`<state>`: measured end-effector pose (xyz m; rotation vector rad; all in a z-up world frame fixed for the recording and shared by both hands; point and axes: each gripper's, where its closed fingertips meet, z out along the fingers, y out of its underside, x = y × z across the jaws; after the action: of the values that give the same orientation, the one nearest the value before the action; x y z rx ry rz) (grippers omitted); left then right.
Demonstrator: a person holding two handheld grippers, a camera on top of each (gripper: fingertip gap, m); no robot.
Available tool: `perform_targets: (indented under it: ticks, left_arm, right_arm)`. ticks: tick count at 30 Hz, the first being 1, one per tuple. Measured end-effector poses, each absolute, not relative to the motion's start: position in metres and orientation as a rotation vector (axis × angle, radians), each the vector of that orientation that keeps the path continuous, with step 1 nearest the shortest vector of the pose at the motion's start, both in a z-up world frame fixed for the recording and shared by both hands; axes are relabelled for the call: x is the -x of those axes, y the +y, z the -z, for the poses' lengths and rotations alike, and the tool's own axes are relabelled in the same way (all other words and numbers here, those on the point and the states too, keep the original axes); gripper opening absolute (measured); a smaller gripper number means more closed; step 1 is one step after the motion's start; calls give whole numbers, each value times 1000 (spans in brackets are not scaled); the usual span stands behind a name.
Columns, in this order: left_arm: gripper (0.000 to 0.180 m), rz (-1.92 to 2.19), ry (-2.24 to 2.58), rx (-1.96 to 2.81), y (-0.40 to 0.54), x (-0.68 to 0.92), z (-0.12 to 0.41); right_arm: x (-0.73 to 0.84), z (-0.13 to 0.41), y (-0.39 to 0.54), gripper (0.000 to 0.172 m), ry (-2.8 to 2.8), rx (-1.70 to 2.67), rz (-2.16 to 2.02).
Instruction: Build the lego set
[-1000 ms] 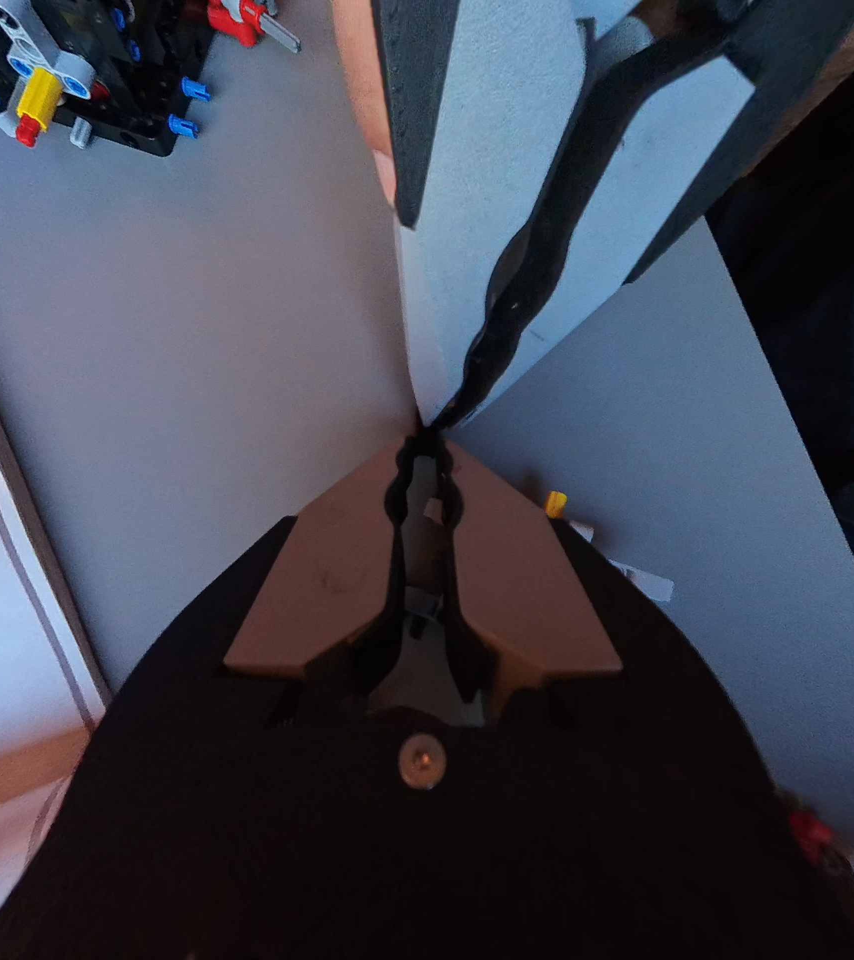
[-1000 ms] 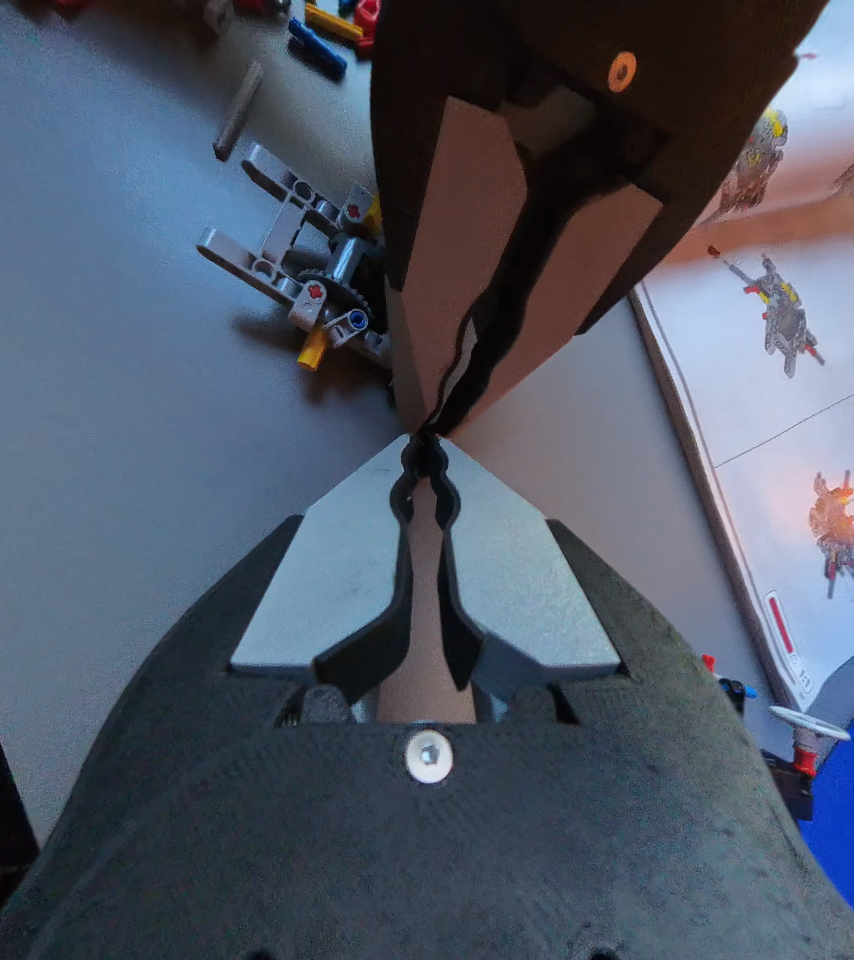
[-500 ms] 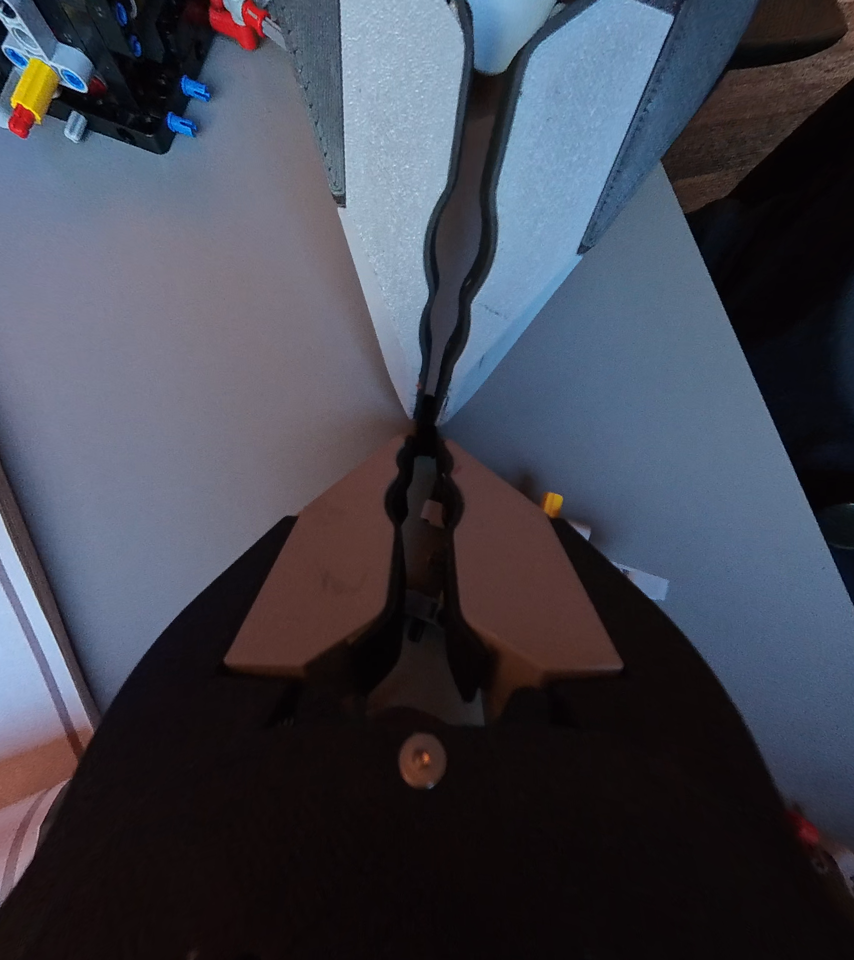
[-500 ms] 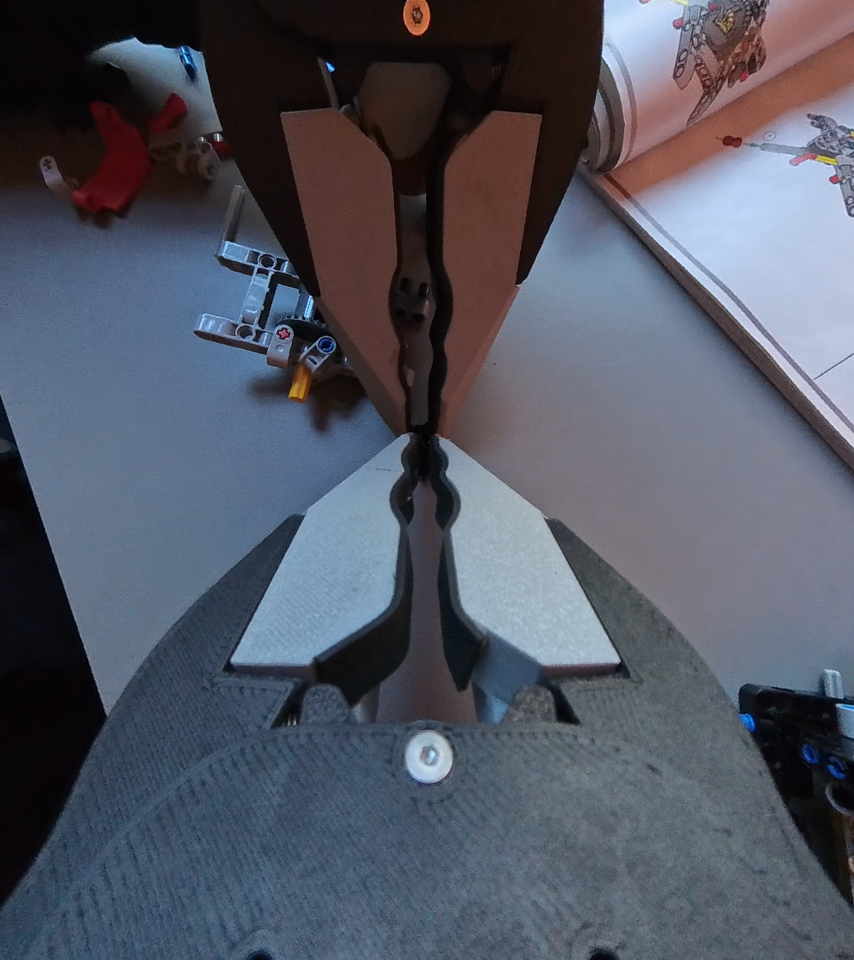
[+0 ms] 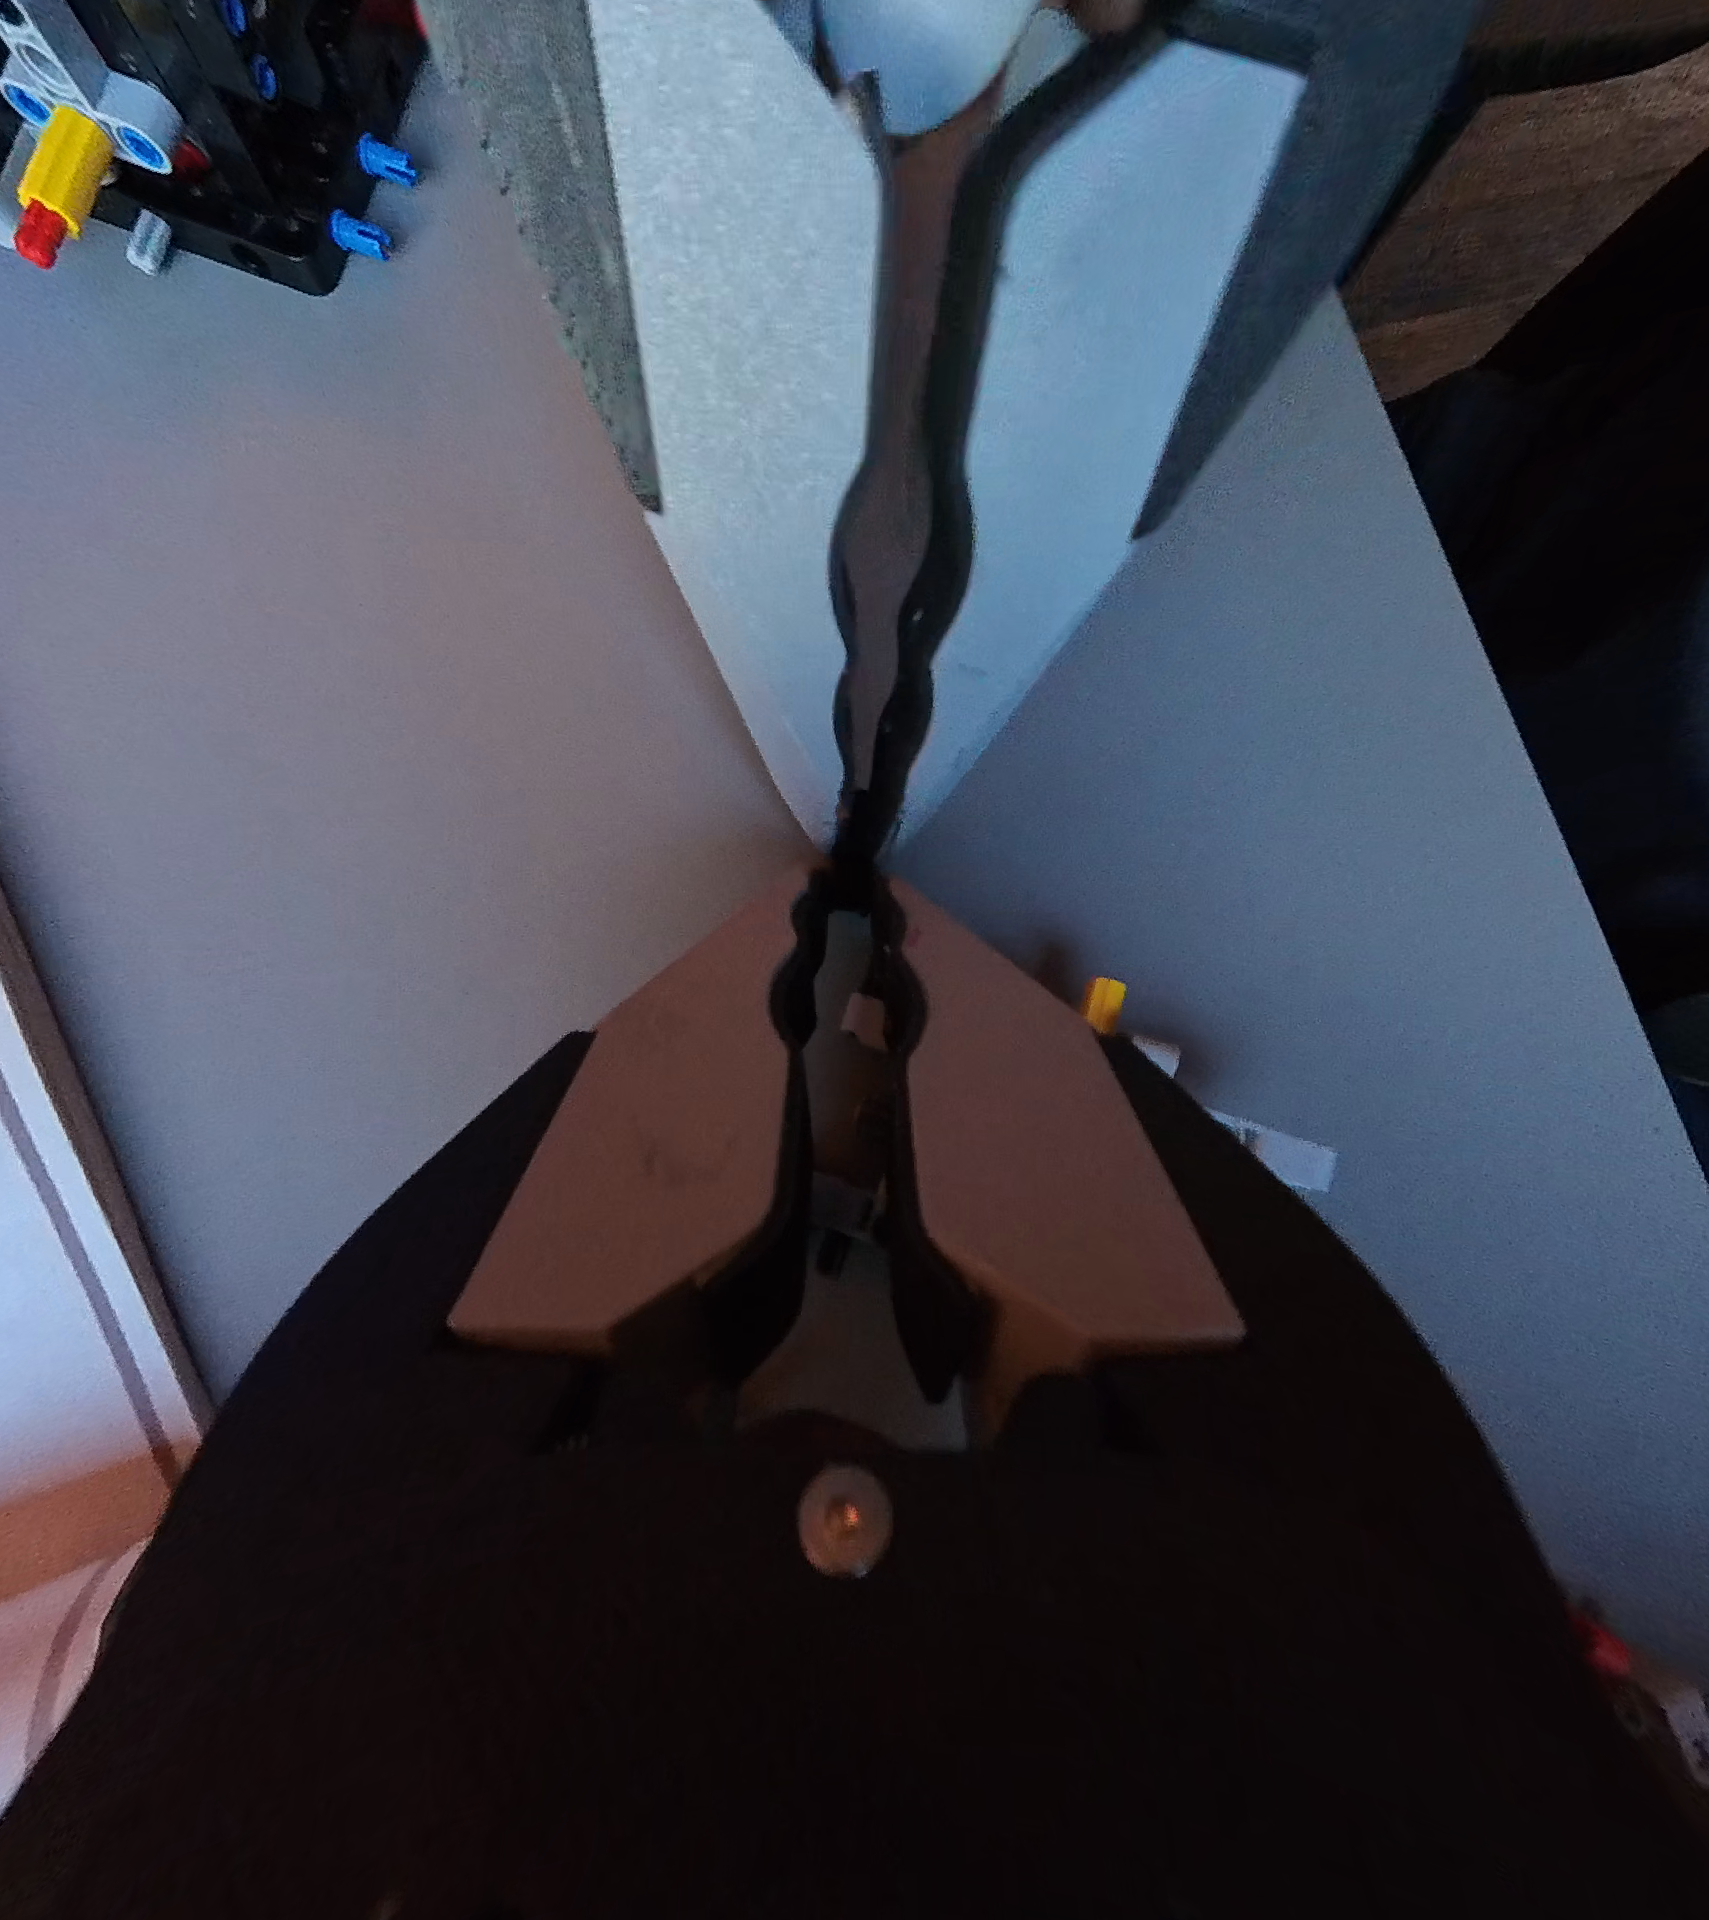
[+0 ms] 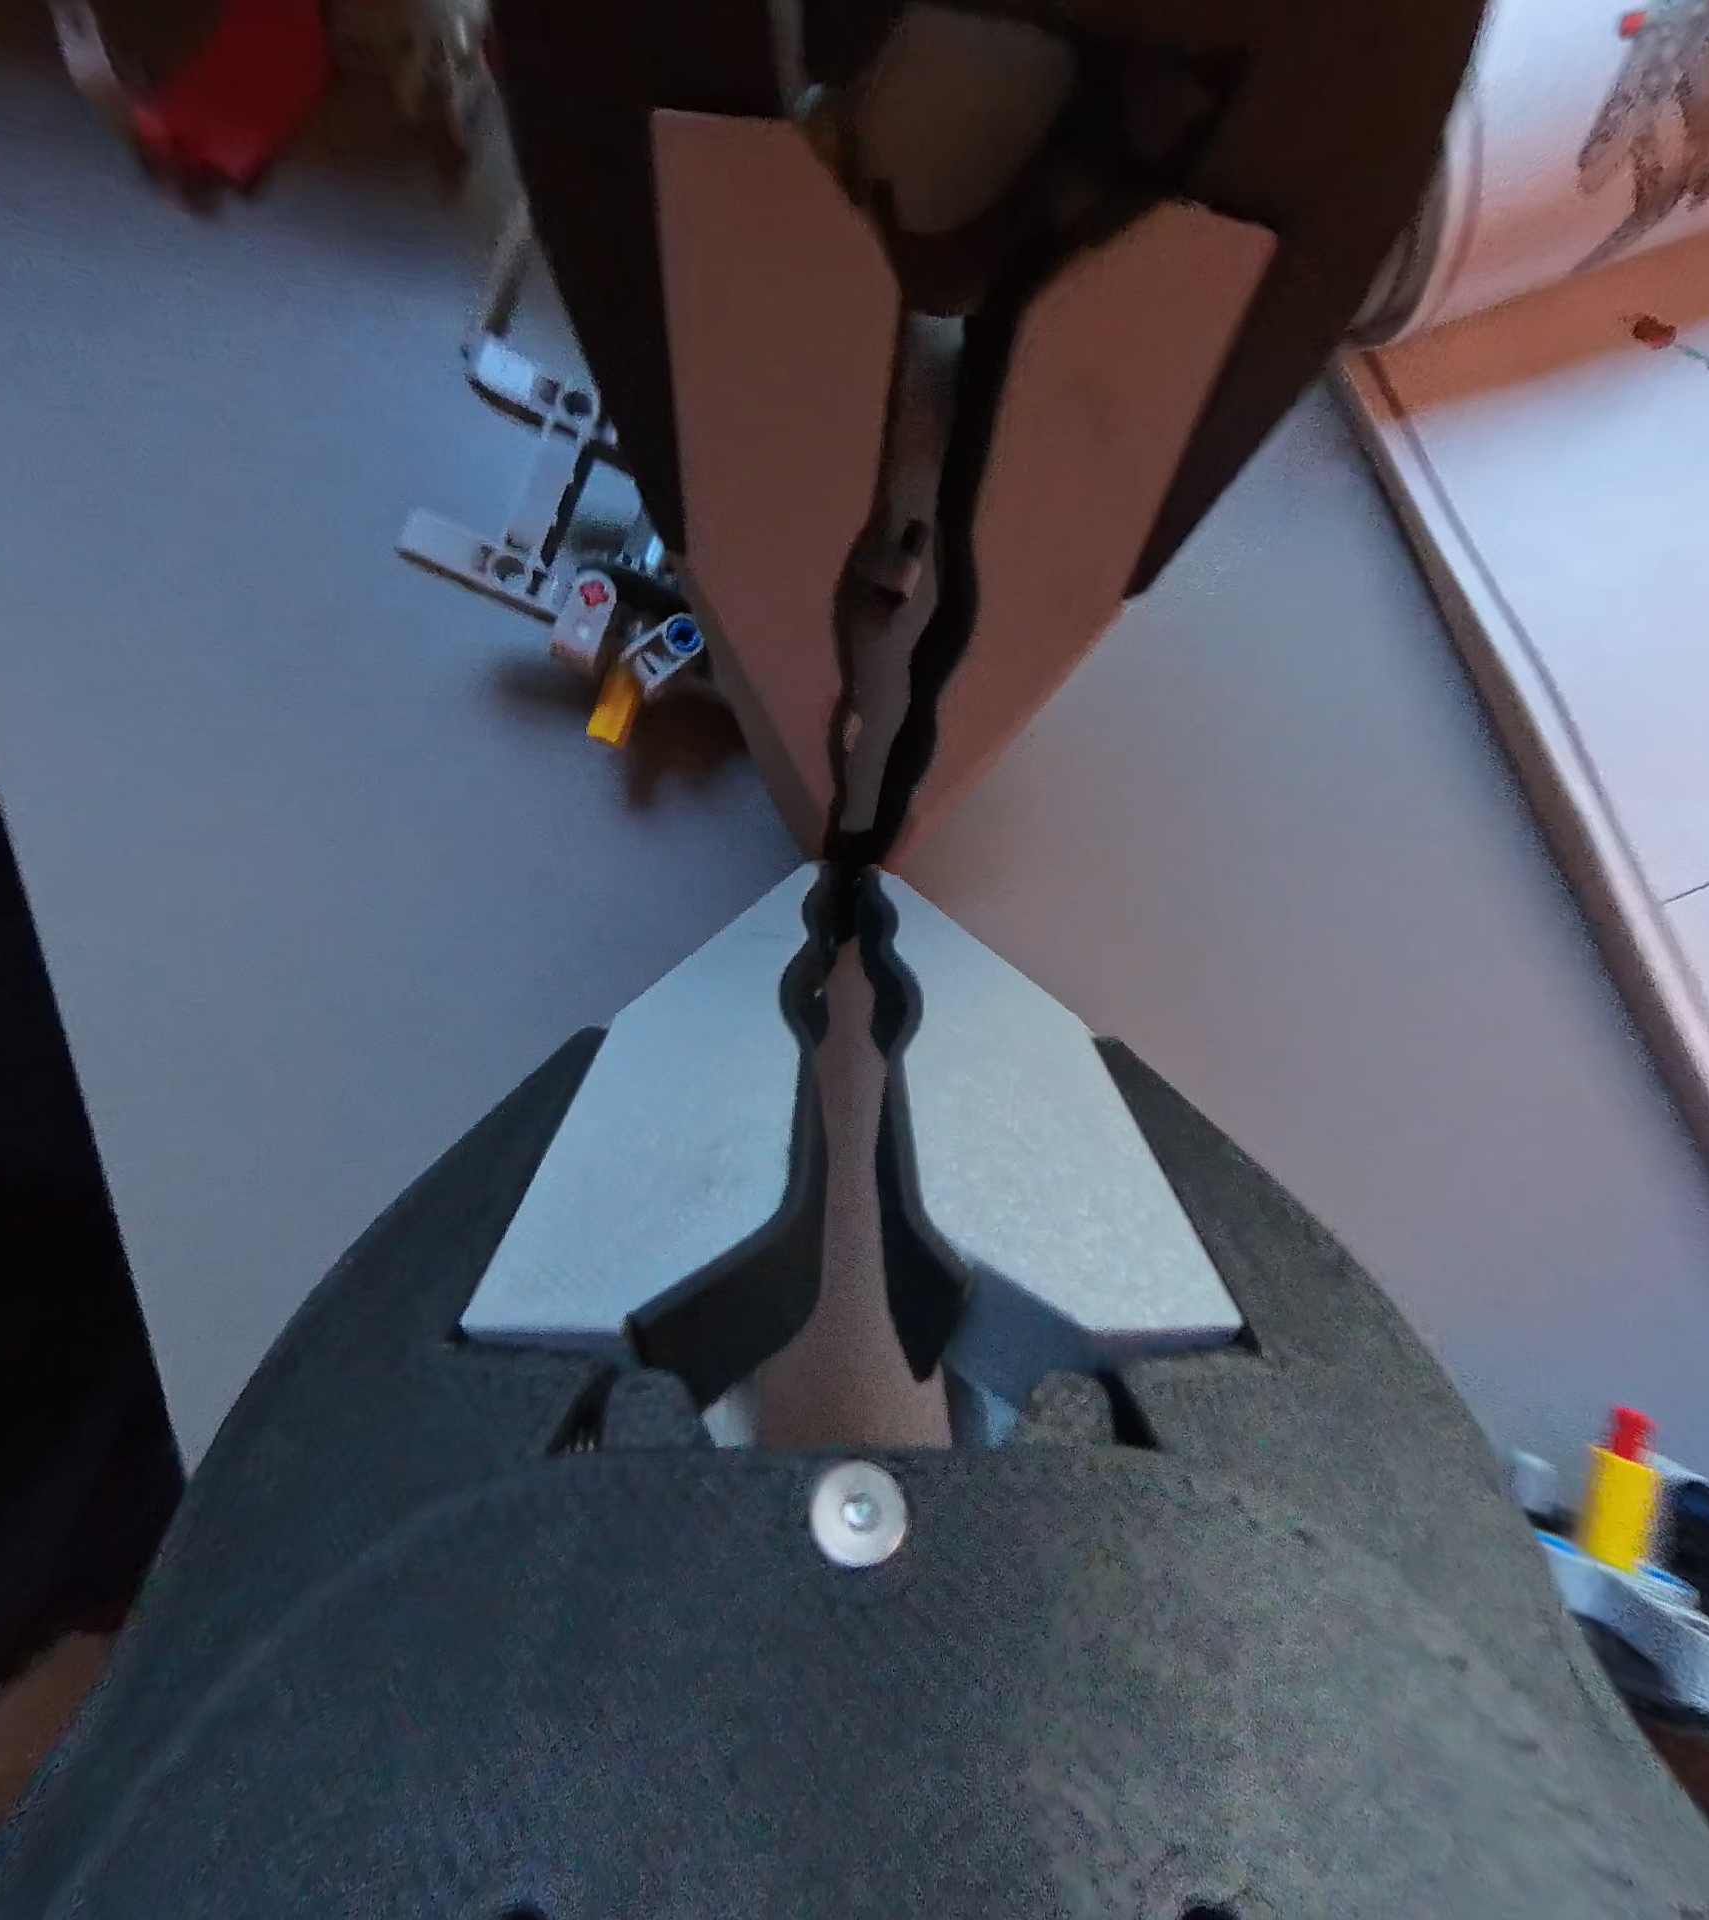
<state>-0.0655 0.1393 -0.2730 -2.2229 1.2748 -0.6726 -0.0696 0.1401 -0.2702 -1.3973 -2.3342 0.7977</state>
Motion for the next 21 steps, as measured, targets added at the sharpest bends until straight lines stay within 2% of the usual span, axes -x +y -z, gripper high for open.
perform_targets:
  ticks: [3, 13, 15, 17, 19, 21]
  left_arm:
    - [6, 716, 1246, 2226, 139, 63, 273]
    - [6, 717, 1250, 2221, 139, 63, 273]
    - [6, 712, 1252, 2222, 139, 63, 273]
    - [6, 695, 1258, 2222, 139, 63, 273]
    - [5, 673, 1268, 2230, 139, 67, 273]
    - [6, 687, 1261, 2225, 140, 64, 273]
  right_arm:
    - [69, 268, 139, 2, -2217, 1515, -1023]
    - [68, 200, 152, 0, -2183, 1373, -740]
    - [74, 213, 148, 0, -2192, 1399, -746]
    - [69, 256, 140, 2, -2285, 1469, -723]
    - [71, 260, 147, 0, -2242, 1477, -694]
    - [74, 235, 156, 0, -2187, 1439, -684]
